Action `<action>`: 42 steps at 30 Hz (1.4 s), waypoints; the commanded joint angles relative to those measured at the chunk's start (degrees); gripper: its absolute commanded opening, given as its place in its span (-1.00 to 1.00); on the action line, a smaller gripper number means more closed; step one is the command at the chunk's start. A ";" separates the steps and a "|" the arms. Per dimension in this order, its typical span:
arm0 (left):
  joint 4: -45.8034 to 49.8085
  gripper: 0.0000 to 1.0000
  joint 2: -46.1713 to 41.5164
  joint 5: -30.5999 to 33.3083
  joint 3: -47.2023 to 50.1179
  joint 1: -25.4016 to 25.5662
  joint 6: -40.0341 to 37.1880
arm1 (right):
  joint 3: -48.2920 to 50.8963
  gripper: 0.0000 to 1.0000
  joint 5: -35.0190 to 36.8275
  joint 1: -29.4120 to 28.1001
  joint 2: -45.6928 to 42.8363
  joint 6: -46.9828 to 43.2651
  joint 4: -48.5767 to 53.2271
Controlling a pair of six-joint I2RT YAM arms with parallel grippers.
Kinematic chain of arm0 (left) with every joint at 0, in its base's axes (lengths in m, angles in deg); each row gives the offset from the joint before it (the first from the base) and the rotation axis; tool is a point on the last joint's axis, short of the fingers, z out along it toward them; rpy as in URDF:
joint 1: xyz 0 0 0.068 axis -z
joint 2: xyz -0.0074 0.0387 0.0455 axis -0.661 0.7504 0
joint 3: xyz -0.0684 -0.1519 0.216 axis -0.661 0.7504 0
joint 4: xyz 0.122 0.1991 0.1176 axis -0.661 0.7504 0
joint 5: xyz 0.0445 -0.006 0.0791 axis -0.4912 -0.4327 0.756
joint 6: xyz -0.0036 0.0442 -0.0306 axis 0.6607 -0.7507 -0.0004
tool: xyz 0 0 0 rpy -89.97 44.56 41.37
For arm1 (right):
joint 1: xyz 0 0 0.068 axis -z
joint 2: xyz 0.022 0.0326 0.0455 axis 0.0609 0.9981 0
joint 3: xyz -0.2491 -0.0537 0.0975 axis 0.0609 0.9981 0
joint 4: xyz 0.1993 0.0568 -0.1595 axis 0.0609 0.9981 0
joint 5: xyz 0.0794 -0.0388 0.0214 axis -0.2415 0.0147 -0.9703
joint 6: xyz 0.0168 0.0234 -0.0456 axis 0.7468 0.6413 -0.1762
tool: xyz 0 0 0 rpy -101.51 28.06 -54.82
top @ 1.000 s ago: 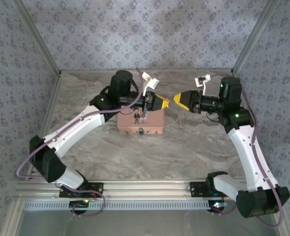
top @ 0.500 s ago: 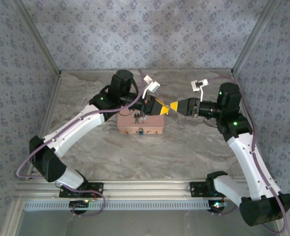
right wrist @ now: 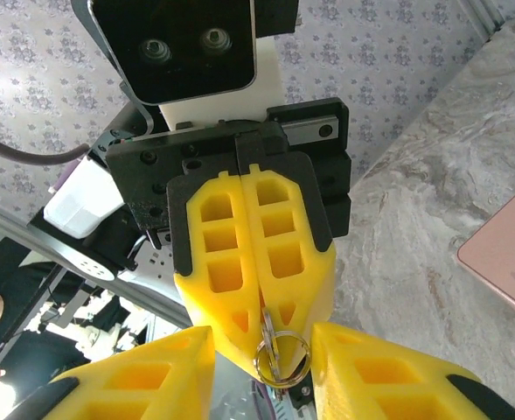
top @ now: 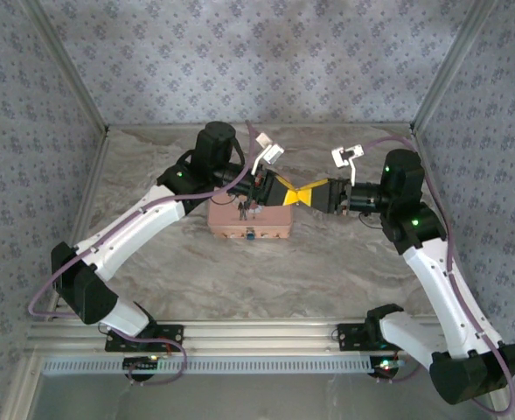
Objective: Unlock a padlock with a key
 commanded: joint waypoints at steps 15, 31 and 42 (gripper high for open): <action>2.79 -1.00 0.38 -4.53 -2.85 1.07 -2.26 | -1.68 -1.00 -1.46 -2.24 -0.40 -3.71 0.02; -0.07 -0.21 -5.41 -0.46 3.12 -2.19 -0.98 | -2.20 -1.00 2.51 -1.37 -0.62 -2.47 -1.60; -5.41 -0.04 -7.23 0.61 5.96 -3.61 2.27 | -2.20 -1.00 3.08 -1.41 -0.74 -0.78 -3.55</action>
